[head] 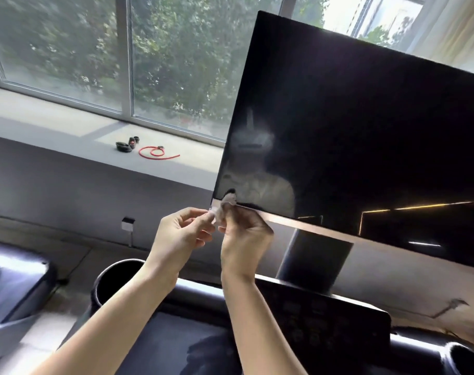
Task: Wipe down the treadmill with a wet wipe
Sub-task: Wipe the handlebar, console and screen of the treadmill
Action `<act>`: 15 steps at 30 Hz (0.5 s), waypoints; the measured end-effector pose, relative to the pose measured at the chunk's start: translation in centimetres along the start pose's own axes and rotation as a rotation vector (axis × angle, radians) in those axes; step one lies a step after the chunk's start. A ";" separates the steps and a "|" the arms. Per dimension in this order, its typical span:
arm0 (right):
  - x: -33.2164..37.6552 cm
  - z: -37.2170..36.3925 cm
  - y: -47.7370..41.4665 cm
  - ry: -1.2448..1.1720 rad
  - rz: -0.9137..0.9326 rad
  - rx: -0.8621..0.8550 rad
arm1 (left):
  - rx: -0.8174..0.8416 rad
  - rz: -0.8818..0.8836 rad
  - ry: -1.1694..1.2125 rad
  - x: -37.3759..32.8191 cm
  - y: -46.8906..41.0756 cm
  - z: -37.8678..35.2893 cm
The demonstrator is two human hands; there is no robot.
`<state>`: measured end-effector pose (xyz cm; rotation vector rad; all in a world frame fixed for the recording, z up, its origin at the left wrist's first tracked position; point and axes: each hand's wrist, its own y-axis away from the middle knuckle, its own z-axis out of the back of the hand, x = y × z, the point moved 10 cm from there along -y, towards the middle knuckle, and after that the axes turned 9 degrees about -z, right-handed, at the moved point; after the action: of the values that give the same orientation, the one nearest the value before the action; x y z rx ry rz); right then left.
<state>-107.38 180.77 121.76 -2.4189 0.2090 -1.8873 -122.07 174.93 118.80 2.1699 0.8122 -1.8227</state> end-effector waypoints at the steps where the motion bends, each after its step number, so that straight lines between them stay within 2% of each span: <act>1: -0.1 -1.3 0.3 0.052 0.005 0.042 | -0.004 -0.011 0.014 -0.2 0.0 0.2; 5: -0.3 -4.2 1.1 0.226 0.021 0.203 | -0.070 -0.039 0.065 -0.8 -0.1 1.5; 9: 1.0 -3.6 2.3 0.288 -0.035 0.471 | -0.037 -0.064 0.087 -1.0 -0.6 0.5; 15: 3.0 -2.2 1.1 0.465 -0.071 0.504 | -0.049 -0.354 -0.040 -3.0 -1.0 -1.5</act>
<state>-108.86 179.34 125.01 -1.6709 -0.3024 -2.1784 -121.61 175.67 122.25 2.0539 1.2856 -1.9672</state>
